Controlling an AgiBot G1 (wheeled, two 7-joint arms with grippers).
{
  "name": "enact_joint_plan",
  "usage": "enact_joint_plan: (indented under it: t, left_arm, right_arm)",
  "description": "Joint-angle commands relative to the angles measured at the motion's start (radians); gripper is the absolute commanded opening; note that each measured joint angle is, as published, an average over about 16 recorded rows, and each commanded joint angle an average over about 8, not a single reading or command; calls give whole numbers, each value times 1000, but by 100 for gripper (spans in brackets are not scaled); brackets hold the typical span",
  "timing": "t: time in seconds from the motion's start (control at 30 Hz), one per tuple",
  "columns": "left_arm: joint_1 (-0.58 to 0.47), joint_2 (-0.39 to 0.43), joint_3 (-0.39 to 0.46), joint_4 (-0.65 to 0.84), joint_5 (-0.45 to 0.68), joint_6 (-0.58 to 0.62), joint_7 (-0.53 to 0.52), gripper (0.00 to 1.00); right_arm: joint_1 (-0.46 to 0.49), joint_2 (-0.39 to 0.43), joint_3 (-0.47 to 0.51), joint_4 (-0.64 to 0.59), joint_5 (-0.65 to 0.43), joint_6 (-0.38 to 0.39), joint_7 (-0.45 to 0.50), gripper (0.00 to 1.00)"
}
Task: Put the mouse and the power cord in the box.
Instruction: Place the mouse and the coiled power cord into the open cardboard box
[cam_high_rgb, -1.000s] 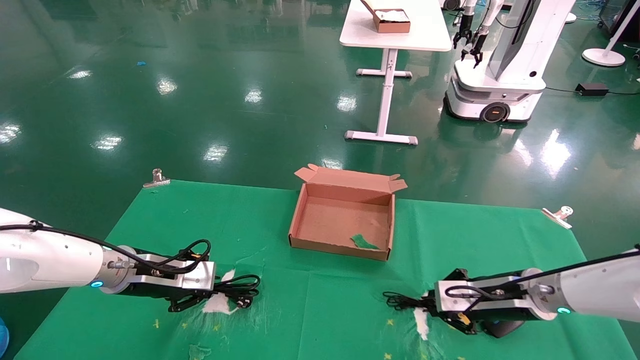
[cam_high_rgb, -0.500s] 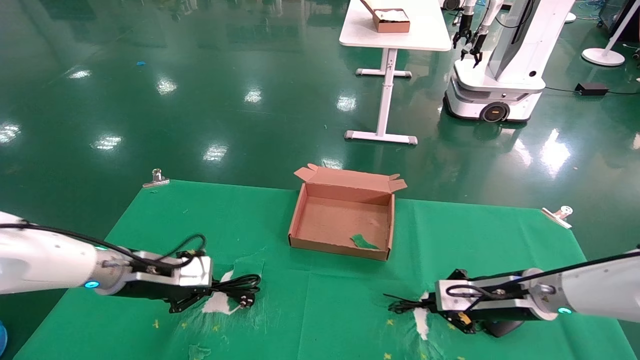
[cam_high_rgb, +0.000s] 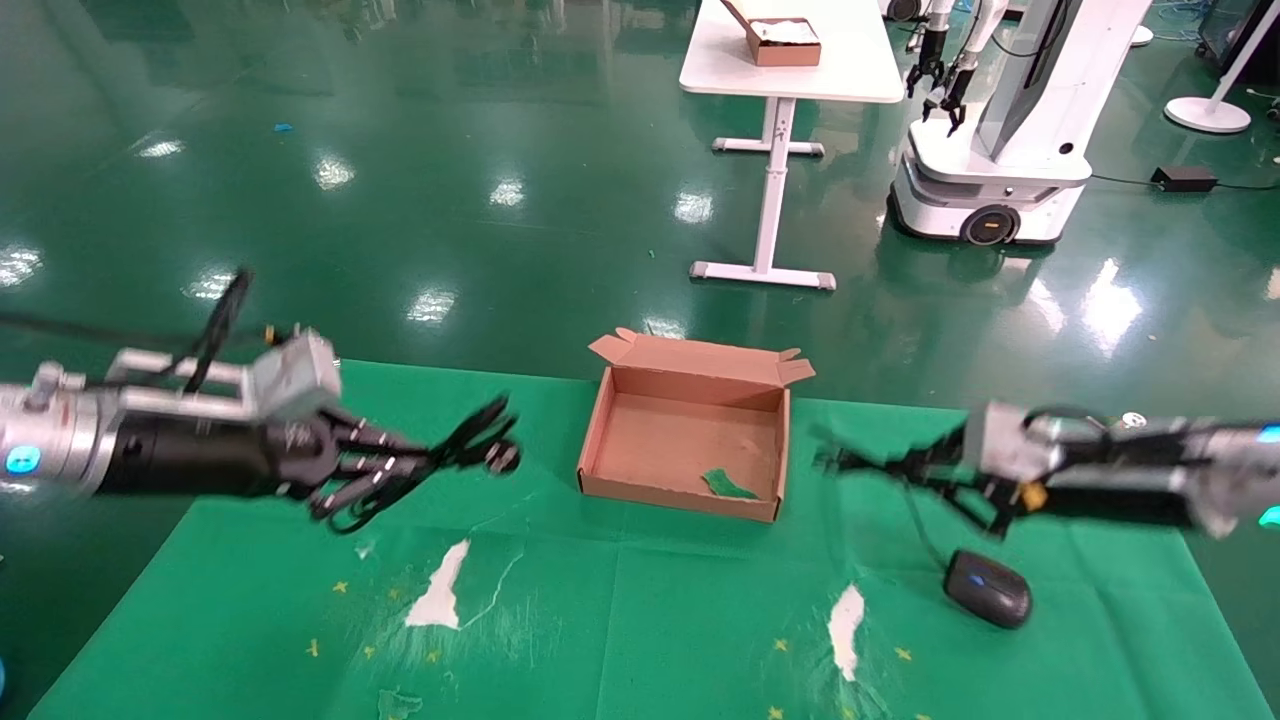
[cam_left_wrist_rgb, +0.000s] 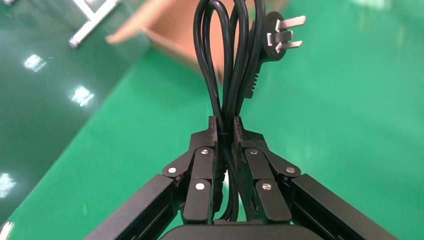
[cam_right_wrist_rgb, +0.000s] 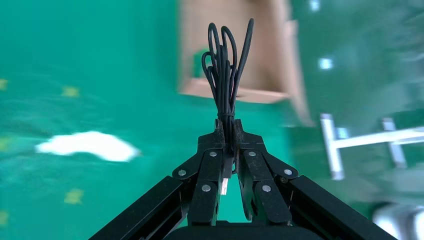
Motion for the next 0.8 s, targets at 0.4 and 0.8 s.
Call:
enact_joint_plan:
  t: [0.4,0.8]
  left_arm:
    - [-136,142,-82,20,-132,-305,-273,0]
    - [-148,151,-80,-42,-132,-377,-260,0]
  right_arm:
    - [83,-149,40,106,50,161,35,0]
    - [-26,-383,66,-73,84,542,-35,0]
